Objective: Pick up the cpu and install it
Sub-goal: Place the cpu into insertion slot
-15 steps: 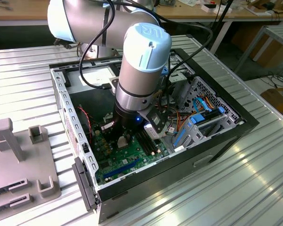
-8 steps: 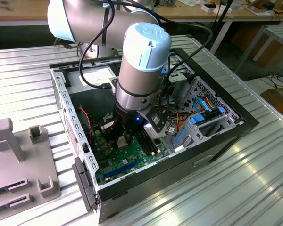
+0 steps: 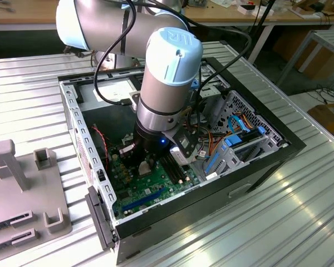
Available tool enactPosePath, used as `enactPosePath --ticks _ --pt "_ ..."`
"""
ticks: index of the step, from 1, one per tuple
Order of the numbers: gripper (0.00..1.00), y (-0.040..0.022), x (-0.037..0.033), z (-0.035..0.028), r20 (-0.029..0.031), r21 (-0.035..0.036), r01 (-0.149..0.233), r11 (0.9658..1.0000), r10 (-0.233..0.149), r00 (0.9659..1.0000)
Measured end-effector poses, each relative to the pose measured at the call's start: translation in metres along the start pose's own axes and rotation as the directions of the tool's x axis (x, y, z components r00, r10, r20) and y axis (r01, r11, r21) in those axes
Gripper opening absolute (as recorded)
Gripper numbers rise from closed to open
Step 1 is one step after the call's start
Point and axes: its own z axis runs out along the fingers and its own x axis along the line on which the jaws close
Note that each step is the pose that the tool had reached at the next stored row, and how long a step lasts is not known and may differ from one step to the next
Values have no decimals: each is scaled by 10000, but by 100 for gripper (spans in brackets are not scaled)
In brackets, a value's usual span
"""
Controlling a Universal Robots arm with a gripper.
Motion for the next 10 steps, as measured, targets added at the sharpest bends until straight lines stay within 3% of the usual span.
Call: enactPosePath --ticks 10 --pt "47 0 0 4 0 1 8 10000 -8 10000"
